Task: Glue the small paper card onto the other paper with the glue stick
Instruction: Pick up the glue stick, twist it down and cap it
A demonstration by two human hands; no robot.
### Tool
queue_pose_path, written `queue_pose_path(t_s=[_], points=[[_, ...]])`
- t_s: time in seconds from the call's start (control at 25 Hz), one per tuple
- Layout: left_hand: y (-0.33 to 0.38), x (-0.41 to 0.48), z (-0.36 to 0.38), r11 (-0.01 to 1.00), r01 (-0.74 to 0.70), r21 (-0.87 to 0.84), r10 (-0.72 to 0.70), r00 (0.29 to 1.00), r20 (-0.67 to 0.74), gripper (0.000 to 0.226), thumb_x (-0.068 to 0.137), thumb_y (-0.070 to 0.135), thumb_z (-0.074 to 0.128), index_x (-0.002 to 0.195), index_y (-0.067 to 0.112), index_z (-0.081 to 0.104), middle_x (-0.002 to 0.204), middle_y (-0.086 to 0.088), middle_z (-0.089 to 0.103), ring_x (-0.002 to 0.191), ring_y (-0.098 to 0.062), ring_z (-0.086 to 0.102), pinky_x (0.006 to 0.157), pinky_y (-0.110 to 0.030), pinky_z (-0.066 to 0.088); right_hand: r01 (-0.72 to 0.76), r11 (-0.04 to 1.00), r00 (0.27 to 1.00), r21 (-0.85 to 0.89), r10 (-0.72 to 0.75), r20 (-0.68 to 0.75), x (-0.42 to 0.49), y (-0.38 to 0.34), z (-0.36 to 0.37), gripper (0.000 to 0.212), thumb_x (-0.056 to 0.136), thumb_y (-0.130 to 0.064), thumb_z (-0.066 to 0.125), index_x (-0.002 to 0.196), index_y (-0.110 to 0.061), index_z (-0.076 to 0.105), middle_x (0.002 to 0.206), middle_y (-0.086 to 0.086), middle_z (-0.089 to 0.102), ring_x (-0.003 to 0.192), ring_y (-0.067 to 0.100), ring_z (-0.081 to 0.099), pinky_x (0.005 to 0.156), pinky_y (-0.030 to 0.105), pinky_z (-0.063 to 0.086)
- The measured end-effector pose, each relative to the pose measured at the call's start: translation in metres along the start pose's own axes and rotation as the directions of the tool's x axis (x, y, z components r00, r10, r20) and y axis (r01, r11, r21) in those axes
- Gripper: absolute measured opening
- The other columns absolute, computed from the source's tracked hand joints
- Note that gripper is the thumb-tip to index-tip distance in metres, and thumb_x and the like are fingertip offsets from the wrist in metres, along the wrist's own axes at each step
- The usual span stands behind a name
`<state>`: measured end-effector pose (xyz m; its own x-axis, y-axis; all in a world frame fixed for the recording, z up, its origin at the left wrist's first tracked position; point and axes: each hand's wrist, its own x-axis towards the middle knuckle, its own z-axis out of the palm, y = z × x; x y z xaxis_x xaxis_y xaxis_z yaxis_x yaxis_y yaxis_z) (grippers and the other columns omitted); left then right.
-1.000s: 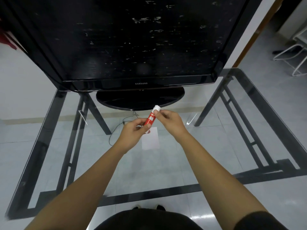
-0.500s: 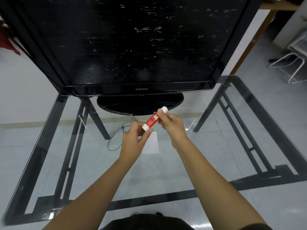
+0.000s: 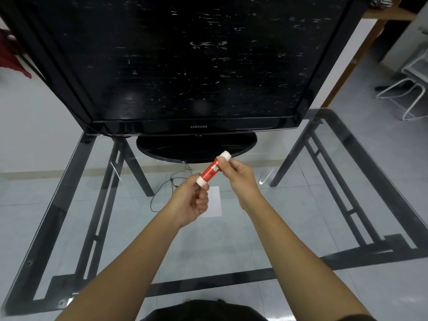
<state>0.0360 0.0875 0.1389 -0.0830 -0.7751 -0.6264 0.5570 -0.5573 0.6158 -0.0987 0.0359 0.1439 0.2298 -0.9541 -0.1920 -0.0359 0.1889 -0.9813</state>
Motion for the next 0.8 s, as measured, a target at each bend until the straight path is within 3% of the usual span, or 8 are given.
queue_pose_path(t_s=[0.12,0.2,0.32,0.4,0.52,0.64,0.72,0.8], points=[[0.002,0.002,0.000,1.000,-0.002,-0.005,0.002,1.000,-0.012,0.043,0.090,0.048,0.048,0.077,0.009,0.061,0.052,0.001,0.052,0.040,-0.008,0.045,0.043,-0.015,0.041,0.015,1.000,1.000,0.018,-0.014,-0.021,0.000,0.002,0.001,0.023,0.082,-0.048,0.060,0.086,-0.027,0.070,0.082,-0.014,0.071,0.089,-0.005,0.064,0.069,0.007,0.044],[-0.003,0.005,-0.001,0.941,-0.305,0.143,0.314,0.948,-0.042,0.036,0.090,0.043,0.052,0.105,0.011,0.058,0.077,-0.005,0.065,0.061,-0.012,0.064,0.062,-0.017,0.049,0.025,0.999,0.998,0.035,-0.023,-0.054,0.001,0.001,-0.002,0.024,0.083,-0.048,0.059,0.087,-0.028,0.069,0.085,-0.011,0.071,0.090,-0.004,0.064,0.069,0.007,0.045],[-0.009,0.005,-0.002,0.693,-0.570,0.440,0.610,0.790,0.061,0.024,0.089,0.034,0.056,0.105,0.017,0.058,0.093,-0.002,0.066,0.079,-0.007,0.067,0.073,-0.018,0.049,0.027,0.999,0.998,0.042,-0.025,-0.062,0.002,-0.003,-0.003,0.023,0.082,-0.050,0.058,0.087,-0.031,0.069,0.082,-0.014,0.071,0.090,-0.005,0.064,0.076,0.011,0.043],[-0.004,0.004,-0.001,0.756,-0.522,0.396,0.557,0.830,0.032,0.031,0.090,0.040,0.051,0.098,0.012,0.061,0.076,0.001,0.064,0.067,-0.008,0.062,0.068,-0.017,0.050,0.029,0.998,0.998,0.061,-0.026,-0.053,0.002,-0.005,-0.003,0.023,0.079,-0.052,0.059,0.086,-0.032,0.070,0.083,-0.015,0.071,0.092,-0.003,0.064,0.082,0.014,0.042],[0.012,0.002,0.004,0.962,-0.174,0.211,0.175,0.984,0.012,0.042,0.091,0.048,0.047,0.079,0.011,0.062,0.054,0.002,0.051,0.047,-0.008,0.045,0.048,-0.016,0.044,0.042,0.997,0.999,0.058,-0.040,-0.024,0.000,-0.005,-0.004,0.030,0.072,-0.057,0.060,0.087,-0.034,0.070,0.087,-0.016,0.071,0.095,-0.002,0.063,0.085,0.016,0.041],[0.023,-0.001,0.003,0.979,0.130,0.155,-0.140,0.989,0.054,0.044,0.091,0.048,0.044,0.065,0.015,0.056,0.046,0.006,0.042,0.038,-0.006,0.035,0.037,-0.014,0.033,0.051,0.998,0.999,0.048,-0.051,-0.009,-0.001,-0.004,-0.003,0.032,0.071,-0.059,0.059,0.089,-0.034,0.069,0.089,-0.014,0.070,0.097,0.002,0.063,0.085,0.017,0.042],[0.024,-0.001,0.005,0.983,0.087,0.164,-0.092,0.996,0.021,0.050,0.091,0.053,0.042,0.075,0.012,0.063,0.053,0.002,0.052,0.042,-0.007,0.045,0.041,-0.015,0.041,0.047,0.997,0.999,0.066,-0.045,-0.029,0.000,-0.005,-0.004,0.030,0.073,-0.056,0.059,0.090,-0.034,0.069,0.092,-0.012,0.070,0.100,0.005,0.062,0.083,0.016,0.041],[0.017,-0.001,0.006,0.944,-0.192,0.268,0.205,0.978,-0.021,0.038,0.089,0.050,0.047,0.098,0.016,0.062,0.076,-0.005,0.065,0.058,-0.012,0.063,0.057,-0.019,0.051,0.050,0.995,0.997,0.086,-0.045,-0.058,0.002,-0.007,-0.006,0.023,0.078,-0.052,0.059,0.088,-0.035,0.070,0.093,-0.011,0.070,0.100,0.005,0.062,0.080,0.014,0.040]])
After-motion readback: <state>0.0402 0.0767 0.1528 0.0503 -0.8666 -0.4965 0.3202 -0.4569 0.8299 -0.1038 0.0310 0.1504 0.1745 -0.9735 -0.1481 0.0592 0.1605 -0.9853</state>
